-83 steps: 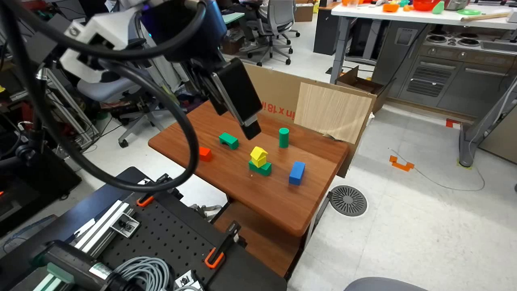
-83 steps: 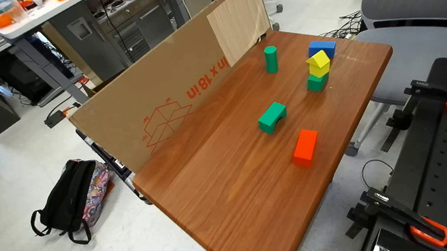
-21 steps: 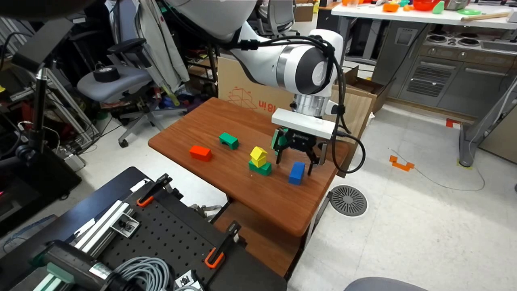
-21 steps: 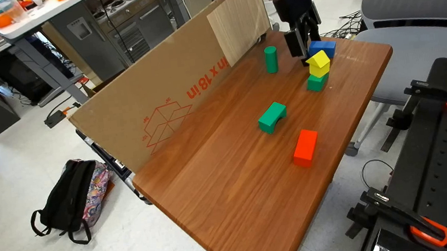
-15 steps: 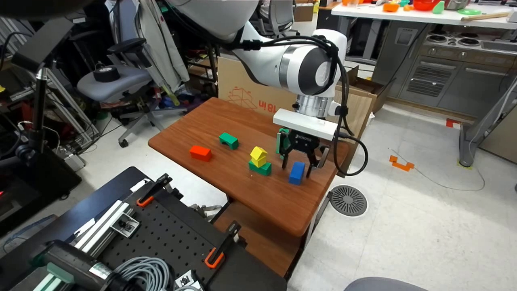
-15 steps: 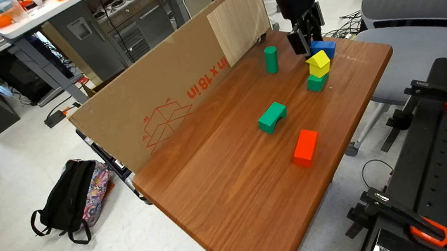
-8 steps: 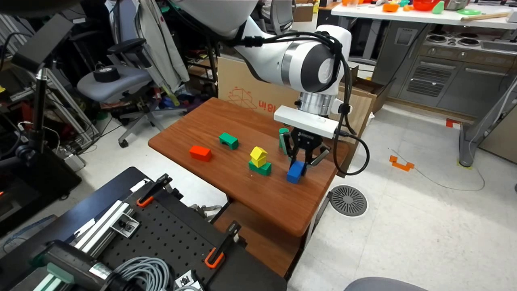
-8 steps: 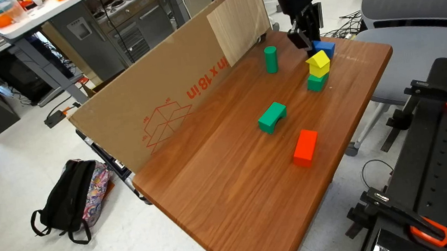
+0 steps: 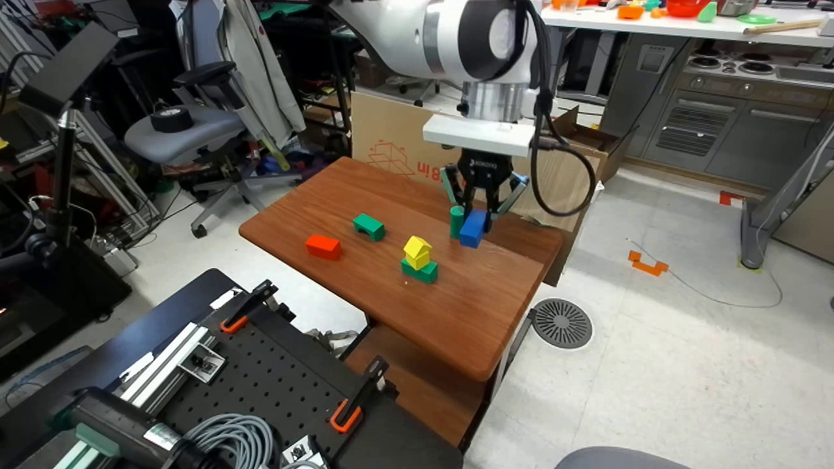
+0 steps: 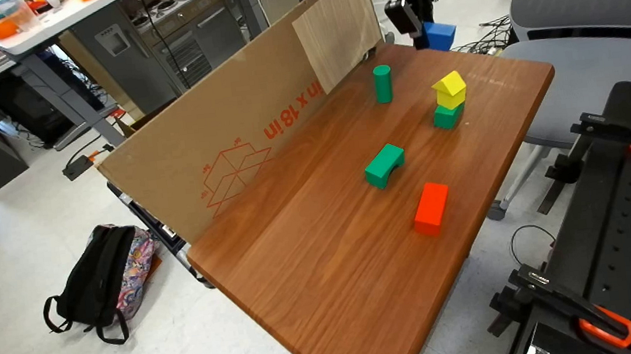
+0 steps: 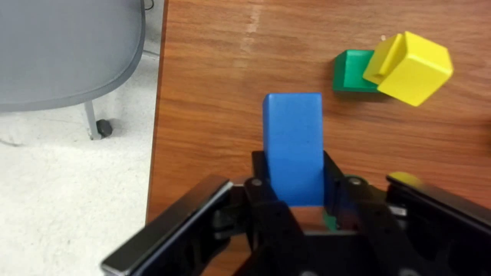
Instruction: Pick up the blue block and place it on top of the orange block
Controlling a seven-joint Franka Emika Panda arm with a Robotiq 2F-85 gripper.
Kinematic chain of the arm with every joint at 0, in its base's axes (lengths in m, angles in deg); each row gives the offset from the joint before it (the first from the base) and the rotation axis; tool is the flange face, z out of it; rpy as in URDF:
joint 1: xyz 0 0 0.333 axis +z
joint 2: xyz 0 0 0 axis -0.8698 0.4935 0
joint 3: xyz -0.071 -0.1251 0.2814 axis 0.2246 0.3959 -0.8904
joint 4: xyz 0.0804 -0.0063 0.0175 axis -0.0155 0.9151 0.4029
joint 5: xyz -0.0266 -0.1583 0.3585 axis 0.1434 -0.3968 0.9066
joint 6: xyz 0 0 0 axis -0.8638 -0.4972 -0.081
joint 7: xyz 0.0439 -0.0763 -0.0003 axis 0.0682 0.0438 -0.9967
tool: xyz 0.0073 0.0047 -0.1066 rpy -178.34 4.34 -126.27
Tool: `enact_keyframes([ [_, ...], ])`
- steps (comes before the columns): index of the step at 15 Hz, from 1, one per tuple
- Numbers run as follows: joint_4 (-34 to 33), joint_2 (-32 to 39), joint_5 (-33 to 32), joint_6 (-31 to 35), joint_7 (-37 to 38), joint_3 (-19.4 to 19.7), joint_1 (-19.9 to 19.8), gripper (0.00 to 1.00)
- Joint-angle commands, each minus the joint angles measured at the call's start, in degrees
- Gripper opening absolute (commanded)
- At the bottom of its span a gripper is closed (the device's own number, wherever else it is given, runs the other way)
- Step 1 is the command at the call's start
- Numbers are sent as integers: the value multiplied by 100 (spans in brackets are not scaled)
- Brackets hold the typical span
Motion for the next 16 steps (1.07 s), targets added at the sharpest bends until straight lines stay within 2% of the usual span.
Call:
enact_keyframes([
  [1, 837, -984, -614, 218, 50, -23, 514, 8],
  [4, 1188, -1382, -1164, 224, 141, -153, 968, 8],
  [7, 1507, -1486, -1608, 410, 23, -385, 1327, 8],
  [11, 1918, -1409, -1933, 926, -311, -708, 1595, 8],
  [16, 2349, -1340, -2216, 1409, -881, -913, 1707, 8],
])
